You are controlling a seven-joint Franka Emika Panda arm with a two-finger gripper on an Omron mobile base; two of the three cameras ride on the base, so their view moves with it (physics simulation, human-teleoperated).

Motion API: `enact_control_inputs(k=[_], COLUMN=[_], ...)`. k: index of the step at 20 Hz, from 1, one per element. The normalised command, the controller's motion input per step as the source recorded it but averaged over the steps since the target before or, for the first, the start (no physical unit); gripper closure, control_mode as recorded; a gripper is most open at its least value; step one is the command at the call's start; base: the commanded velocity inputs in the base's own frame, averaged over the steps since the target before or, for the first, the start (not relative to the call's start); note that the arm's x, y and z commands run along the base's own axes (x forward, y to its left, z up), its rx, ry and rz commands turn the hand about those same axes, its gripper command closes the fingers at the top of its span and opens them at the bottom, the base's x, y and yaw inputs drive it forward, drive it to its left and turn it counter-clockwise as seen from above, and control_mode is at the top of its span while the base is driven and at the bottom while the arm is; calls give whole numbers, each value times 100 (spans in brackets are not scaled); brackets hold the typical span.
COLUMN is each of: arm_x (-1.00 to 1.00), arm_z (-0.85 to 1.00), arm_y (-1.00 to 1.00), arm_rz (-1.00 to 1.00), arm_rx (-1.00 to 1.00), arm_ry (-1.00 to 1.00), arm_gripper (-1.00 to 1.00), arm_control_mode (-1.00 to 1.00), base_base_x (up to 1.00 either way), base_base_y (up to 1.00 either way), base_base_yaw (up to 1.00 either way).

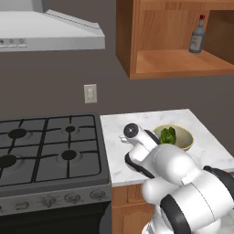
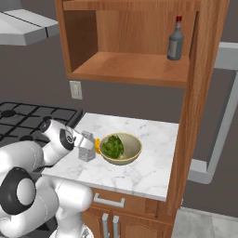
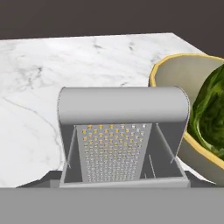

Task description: Pick the cheese from the fridge and the cheese grater from the cabinet and place them next to the salad bowl.

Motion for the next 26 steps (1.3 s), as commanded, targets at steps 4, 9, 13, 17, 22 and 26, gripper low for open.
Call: enact_control_inputs(k=[4,9,13,17,22,26], arm_x=[-1,-5,-13,-21,-18,-16], arm_z=[-37,-39,-34,-27,-8,-6], arm_y=[-17,-18,-7,1,0,-1], arm_rz=[0,0,0,0,0,0], arm_rx=[1,2,1,0,0,0], arm_ry=[-9,-7,-3,-1,0,0], arm_gripper=[100,100,-100,-100,-100,-100], arm_control_mode=[-100,-100,-100,-100,-100,-100], base_base_x=[0,0,0,0,0,0], base_base_y=[0,0,0,0,0,0], base_base_yaw=[0,0,0,0,0,0])
